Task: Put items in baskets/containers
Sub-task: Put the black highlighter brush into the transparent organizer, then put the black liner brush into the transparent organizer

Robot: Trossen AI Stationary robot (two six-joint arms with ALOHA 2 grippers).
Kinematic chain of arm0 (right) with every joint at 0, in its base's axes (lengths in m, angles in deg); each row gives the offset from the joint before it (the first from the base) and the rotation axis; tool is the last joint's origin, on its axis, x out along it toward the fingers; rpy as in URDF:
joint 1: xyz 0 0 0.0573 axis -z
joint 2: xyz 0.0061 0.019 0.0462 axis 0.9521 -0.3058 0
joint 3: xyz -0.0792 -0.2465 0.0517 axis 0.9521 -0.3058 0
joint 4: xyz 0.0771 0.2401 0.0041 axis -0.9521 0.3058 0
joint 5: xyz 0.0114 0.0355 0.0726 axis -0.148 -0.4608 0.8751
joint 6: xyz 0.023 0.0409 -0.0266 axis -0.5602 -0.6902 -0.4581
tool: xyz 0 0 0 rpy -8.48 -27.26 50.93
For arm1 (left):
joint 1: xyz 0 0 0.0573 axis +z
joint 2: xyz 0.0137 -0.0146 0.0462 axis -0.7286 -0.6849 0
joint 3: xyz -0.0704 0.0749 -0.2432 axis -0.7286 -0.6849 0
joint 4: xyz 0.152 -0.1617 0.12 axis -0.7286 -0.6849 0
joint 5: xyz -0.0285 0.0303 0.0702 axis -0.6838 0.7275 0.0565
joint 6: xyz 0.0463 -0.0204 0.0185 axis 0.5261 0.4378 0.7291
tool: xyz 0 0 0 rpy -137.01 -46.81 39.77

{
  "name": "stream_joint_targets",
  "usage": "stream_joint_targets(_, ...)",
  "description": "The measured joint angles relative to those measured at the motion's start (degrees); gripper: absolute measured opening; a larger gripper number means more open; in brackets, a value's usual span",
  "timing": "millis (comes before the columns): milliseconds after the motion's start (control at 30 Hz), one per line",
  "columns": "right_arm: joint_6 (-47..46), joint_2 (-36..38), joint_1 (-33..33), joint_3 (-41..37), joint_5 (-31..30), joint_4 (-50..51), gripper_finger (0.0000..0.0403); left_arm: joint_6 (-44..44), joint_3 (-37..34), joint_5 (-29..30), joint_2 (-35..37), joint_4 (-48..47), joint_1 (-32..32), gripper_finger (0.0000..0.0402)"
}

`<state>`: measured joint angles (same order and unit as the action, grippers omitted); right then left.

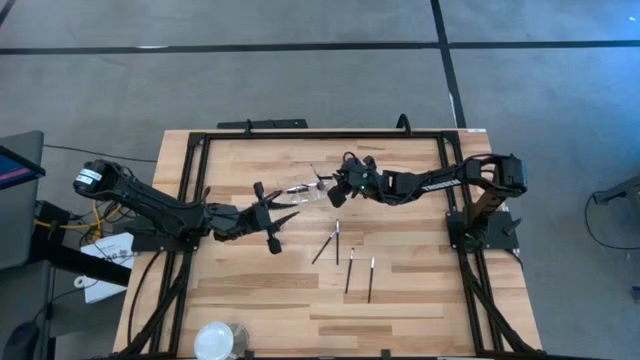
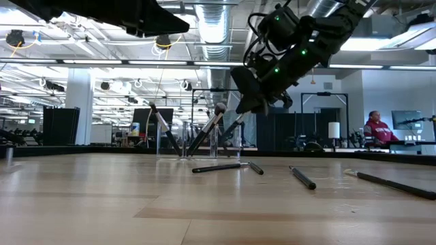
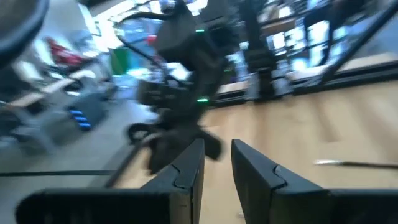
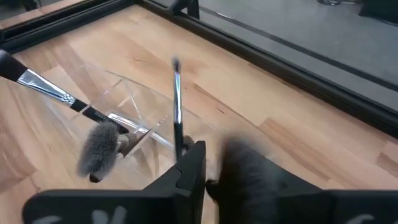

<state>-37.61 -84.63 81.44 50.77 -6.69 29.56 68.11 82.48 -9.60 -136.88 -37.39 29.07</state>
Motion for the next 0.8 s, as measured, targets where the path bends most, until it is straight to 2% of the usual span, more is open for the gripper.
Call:
stream_joint_targets(100,1.22,0.0,-0.17,0.0,0.0,-0.14,0.0081,-5.15,0.0,-6.33,-0.14,-0.4,0.18,0.0078)
stream_joint_targets(167,2.47,0.02,-0.48,0.01,0.0,-0.59,0.0091,-8.19,0.02,-8.06,-0.92,-0.43,0.09,0.0078)
stream_joint_targets(333,3.32,0.09,-1.14,1.67,-0.02,-0.26,0.0122,-13.39,0.02,-8.32,-6.51,-0.29,-0.67,0.0089)
stream_joint_targets(567,7.48,2.1,-3.5,4.6,-0.08,-0.62,0.0161,-24.24,0.0,-8.23,-20.11,2.85,-1.59,0.0128)
stream_joint_targets(667,7.53,3.04,-4.8,5.03,-0.1,-0.23,0.0171,-29.73,0.02,-7.76,-26.32,6.86,-1.48,0.0142)
stream_joint_targets(800,7.6,3.54,-6.33,5.62,-0.07,-0.13,0.0179,-31.89,0.93,-7.48,-33.99,12.18,-1.56,0.0149)
